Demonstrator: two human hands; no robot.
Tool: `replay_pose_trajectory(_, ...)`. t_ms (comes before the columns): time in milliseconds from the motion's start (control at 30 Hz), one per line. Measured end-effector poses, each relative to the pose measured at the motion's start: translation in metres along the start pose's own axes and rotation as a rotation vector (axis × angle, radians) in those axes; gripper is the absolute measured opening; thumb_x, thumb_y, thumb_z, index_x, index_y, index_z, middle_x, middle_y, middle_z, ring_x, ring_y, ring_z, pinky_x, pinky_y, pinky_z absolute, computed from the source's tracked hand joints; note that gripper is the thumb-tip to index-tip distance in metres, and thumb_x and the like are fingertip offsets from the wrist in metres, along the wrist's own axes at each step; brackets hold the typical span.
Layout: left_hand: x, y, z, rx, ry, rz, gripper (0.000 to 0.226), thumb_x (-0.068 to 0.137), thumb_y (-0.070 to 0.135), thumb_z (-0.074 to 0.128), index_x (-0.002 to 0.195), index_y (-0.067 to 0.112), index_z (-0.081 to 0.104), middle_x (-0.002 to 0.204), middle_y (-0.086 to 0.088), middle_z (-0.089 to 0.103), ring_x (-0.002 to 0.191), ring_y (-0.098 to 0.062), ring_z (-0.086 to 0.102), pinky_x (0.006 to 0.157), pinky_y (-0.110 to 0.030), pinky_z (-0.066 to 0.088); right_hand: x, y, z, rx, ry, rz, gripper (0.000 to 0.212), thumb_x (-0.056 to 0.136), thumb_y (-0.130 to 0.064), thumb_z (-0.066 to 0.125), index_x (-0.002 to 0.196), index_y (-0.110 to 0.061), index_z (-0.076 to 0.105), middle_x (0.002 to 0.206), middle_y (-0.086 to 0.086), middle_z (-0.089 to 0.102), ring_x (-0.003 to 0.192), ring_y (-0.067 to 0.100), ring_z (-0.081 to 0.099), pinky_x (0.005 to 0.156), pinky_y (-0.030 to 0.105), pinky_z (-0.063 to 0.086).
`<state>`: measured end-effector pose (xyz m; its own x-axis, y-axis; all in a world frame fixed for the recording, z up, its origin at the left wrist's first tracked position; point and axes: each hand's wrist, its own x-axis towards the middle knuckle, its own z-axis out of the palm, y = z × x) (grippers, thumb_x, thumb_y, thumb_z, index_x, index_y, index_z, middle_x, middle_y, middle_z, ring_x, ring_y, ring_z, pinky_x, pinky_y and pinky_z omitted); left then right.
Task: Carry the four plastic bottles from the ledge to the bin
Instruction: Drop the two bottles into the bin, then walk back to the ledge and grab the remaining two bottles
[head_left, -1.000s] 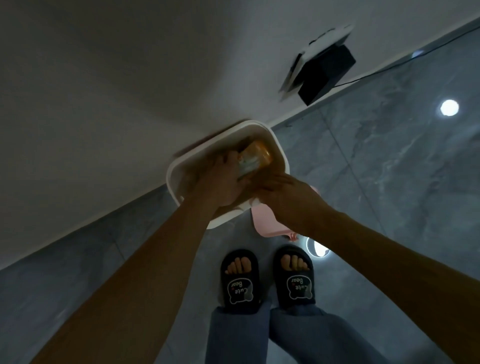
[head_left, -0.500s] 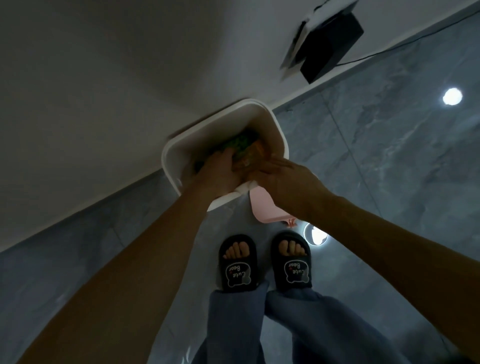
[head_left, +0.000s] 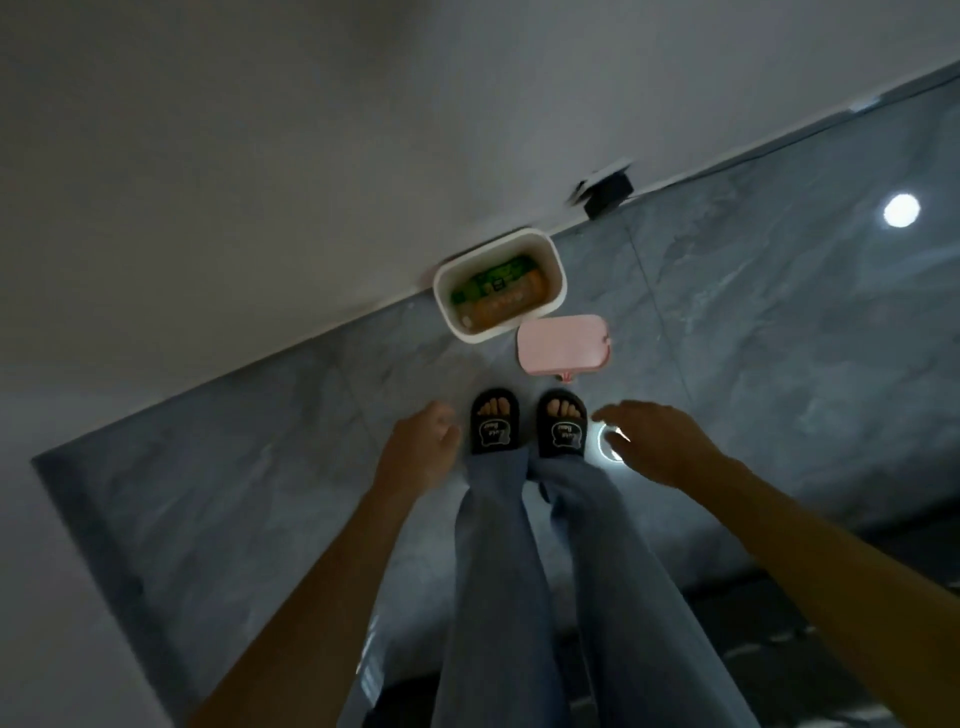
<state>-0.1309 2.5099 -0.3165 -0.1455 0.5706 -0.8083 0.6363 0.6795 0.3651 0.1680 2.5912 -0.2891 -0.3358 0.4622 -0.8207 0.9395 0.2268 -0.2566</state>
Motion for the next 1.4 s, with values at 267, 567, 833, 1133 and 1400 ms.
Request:
replay_pose_trajectory(267, -0.188, -0.015, -0.022, -0.022, -0.091, -0.217, 0.039, 0.097, 0.040, 0.049, 0.131, 0.025, 0.058, 0.125, -0.006, 0.067, 0.108, -0.026, 0.064, 0.097, -0.039, 0.052, -0.181, -0.003, -0.013, 0.199, 0.013, 0.194, 0.031, 0.098, -0.035, 0.050, 0.126, -0.028, 0.062, 0.125, 0.003, 0.068, 0.112, 0.022, 0.064, 0.099, 0.038, 0.048)
replay_pose_trajectory(567, -0.275, -0.018, -0.009, -0.224, 0.100, -0.349, 0.037, 0.096, 0.039, 0.054, 0.129, 0.024, 0.060, 0.120, -0.008, 0.069, 0.093, -0.023, 0.064, 0.084, -0.032, 0.052, -0.250, 0.016, -0.023, 0.110, -0.120, 0.161, 0.028, 0.098, -0.029, 0.052, 0.124, -0.025, 0.062, 0.123, 0.003, 0.069, 0.105, 0.016, 0.065, 0.086, 0.024, 0.047)
replay_pose_trajectory(833, -0.369, -0.018, 0.090, -0.434, 0.210, -0.519, 0.031, 0.101, 0.017, 0.051, 0.130, 0.010, 0.060, 0.142, -0.011, 0.053, 0.122, -0.025, 0.060, 0.097, -0.035, 0.052, -0.220, -0.020, -0.076, -0.249, -0.155, -0.029, 0.033, 0.099, -0.031, 0.045, 0.124, -0.023, 0.064, 0.126, 0.003, 0.067, 0.111, 0.022, 0.064, 0.095, 0.031, 0.048)
replay_pose_trajectory(1133, -0.454, -0.023, 0.213, -0.879, 0.145, -0.835, 0.026, 0.098, 0.026, 0.053, 0.113, 0.018, 0.072, 0.122, -0.009, 0.072, 0.113, -0.030, 0.067, 0.090, -0.032, 0.050, -0.188, -0.201, -0.077, -0.524, -0.187, -0.397, 0.032, 0.098, -0.040, 0.041, 0.115, -0.025, 0.064, 0.115, 0.006, 0.068, 0.100, 0.028, 0.063, 0.076, 0.031, 0.044)
replay_pose_trajectory(1400, -0.481, -0.069, 0.232, -1.246, 0.216, -0.887, 0.023, 0.097, 0.024, 0.055, 0.103, 0.015, 0.075, 0.113, -0.012, 0.074, 0.106, -0.031, 0.068, 0.084, -0.033, 0.050, -0.189, -0.334, -0.013, -0.656, -0.270, -0.542, 0.028, 0.094, -0.037, 0.050, 0.118, -0.031, 0.063, 0.119, -0.002, 0.070, 0.107, 0.021, 0.063, 0.086, 0.029, 0.045)
